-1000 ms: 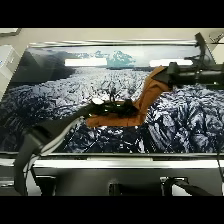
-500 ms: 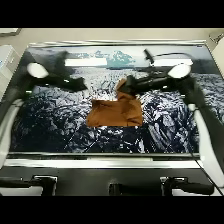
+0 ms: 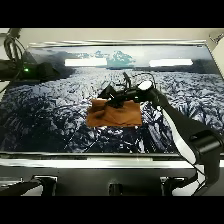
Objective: Fold the clothes and pants, and hang the long-sleeved shirts on hangers.
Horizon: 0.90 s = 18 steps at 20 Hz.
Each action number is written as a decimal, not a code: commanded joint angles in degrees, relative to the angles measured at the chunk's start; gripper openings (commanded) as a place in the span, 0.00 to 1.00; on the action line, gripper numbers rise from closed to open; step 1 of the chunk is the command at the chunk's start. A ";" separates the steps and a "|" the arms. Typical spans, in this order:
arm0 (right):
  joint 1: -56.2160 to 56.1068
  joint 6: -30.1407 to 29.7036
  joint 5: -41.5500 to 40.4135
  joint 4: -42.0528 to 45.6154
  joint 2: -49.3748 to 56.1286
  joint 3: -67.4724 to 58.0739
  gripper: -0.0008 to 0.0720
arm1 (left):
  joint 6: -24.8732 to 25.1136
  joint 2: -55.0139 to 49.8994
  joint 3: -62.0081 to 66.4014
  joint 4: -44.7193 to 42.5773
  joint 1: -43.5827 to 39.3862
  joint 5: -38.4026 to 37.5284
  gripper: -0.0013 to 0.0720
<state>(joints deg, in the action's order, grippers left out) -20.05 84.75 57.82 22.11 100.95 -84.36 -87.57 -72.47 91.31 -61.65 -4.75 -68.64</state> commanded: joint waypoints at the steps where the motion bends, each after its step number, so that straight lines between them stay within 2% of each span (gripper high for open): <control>1: 3.93 1.40 3.48 -0.04 -0.55 -0.04 0.87 | -0.07 1.31 -0.07 -0.37 0.04 -0.61 0.05; 4: 14.69 4.15 8.28 11.06 -5.18 -0.04 0.87 | 0.09 1.31 -0.07 -0.39 0.04 -0.59 0.05; 7: 24.44 9.84 18.27 30.40 -6.73 0.37 0.90 | 0.07 1.31 -0.07 -0.37 0.07 -0.61 0.05; 8: 26.03 10.49 20.74 34.29 -6.49 2.16 0.90 | 0.07 1.31 -0.07 -0.37 0.07 -0.59 0.05; 10: 26.56 7.50 18.58 32.59 -6.32 8.57 0.92 | 0.07 1.31 -0.07 -0.37 0.07 -0.59 0.06; 12: 25.44 -0.24 12.83 22.97 -4.87 14.40 0.91 | 0.04 1.31 -0.07 -0.37 0.07 -0.61 0.06; 15: 24.50 -10.14 12.09 13.90 -0.59 15.74 0.84 | -0.11 1.31 -0.07 -0.33 0.02 -0.61 0.06; 18: 24.50 -11.72 8.33 12.98 -0.04 15.74 0.79 | -0.11 1.29 -0.07 -0.35 0.02 -0.61 0.06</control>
<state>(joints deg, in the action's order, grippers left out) 4.43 77.73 69.34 38.65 99.63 -69.69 -87.59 -71.20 91.26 -62.00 -4.73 -69.28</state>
